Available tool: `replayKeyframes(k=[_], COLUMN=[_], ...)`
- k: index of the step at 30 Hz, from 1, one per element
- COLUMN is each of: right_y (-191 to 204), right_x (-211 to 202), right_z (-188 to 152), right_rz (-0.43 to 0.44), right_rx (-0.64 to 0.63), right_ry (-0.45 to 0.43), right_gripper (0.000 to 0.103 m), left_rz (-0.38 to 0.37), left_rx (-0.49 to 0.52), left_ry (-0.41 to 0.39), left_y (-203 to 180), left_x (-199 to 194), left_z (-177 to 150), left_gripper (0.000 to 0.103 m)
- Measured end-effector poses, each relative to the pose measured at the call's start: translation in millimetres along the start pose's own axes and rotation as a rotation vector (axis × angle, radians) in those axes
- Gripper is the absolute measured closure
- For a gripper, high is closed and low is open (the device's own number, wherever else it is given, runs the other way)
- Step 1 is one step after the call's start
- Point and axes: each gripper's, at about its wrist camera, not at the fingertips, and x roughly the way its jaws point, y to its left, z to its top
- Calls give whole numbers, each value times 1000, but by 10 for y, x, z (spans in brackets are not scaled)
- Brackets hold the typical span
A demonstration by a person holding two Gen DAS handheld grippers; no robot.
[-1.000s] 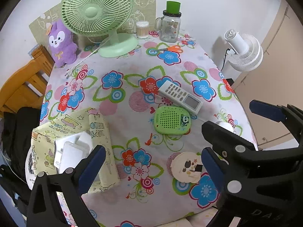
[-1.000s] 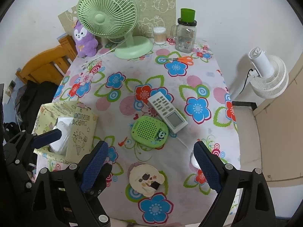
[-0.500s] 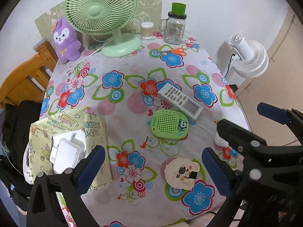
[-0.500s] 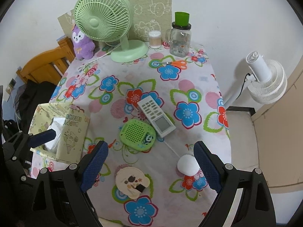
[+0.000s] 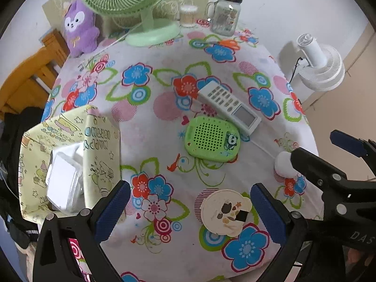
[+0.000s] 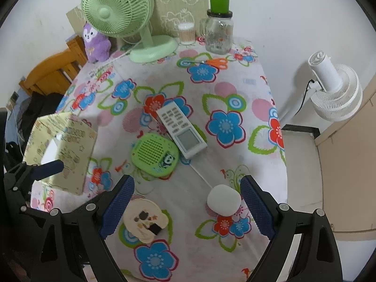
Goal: Organize rigid objects
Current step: 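Move the right tool to the white egg-shaped object while the left tool reaches the hedgehog coaster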
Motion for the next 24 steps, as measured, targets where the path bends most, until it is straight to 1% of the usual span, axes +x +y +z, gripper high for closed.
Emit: replayKeyframes(k=[7, 13, 20, 24], right_y=[-175, -290, -380, -416], right_x=[197, 358, 550, 632], right_z=[-44, -94, -177, -186], right_rz=[9, -17, -30, -33], right_rx=[23, 19, 15, 14], right_ry=[25, 50, 93, 107], right_gripper=[10, 10, 10, 10], left_rz=[25, 18, 8, 12], left_rx=[18, 30, 11, 17], left_ry=[13, 32, 68, 72], left_y=[-100, -218, -275, -311], left_x=[180, 358, 574, 644], left_z=[18, -12, -79, -81], left_gripper=[0, 0, 0, 0])
